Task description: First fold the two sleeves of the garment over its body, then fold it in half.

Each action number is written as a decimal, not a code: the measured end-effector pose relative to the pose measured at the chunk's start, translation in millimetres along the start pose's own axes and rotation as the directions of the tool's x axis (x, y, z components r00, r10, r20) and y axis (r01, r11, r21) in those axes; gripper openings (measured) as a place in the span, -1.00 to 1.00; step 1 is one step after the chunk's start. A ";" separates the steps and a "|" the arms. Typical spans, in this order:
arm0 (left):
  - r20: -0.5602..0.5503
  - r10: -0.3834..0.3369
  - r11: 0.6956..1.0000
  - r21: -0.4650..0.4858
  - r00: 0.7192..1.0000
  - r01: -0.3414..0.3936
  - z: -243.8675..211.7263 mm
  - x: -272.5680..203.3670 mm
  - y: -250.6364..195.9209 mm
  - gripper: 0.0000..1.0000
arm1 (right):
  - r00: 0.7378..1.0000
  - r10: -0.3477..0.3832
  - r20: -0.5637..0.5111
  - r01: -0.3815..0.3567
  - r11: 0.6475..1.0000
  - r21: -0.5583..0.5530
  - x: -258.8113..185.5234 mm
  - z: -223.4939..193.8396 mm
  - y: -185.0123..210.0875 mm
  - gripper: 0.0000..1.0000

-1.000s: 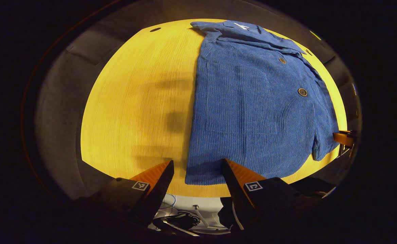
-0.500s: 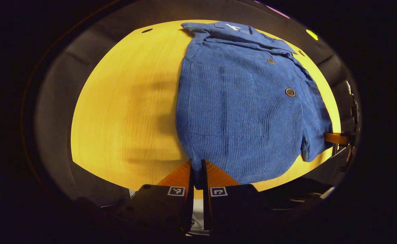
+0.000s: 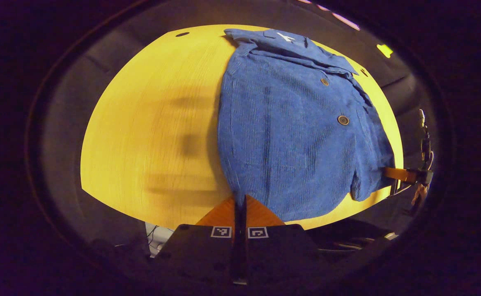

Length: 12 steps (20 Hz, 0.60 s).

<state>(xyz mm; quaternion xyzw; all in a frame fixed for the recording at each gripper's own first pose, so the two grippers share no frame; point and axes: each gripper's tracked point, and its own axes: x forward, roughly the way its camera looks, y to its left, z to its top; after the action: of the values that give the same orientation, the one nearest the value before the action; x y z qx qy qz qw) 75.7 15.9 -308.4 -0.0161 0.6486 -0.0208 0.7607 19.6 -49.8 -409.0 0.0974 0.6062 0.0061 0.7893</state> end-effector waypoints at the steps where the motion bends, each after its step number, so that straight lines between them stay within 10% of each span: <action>1: 0.024 -0.024 1.000 -0.002 0.999 0.024 4.4 -9.6 -5.6 -1.00 | 1.000 0.013 0.014 -0.013 1.000 0.001 -8.3 5.1 4.6 -0.90; 12: 0.252 -0.223 0.974 0.085 0.942 0.208 100.1 -129.4 -33.1 -1.00 | 0.963 0.110 0.247 -0.110 0.994 -0.016 -114.8 124.9 66.7 -0.90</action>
<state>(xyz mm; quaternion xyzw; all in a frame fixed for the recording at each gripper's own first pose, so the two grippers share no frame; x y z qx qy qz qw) 153.7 -10.6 -163.3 -0.0678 0.5366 -0.1200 0.8325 116.1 -17.3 -257.8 0.1302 0.4966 0.0384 0.8573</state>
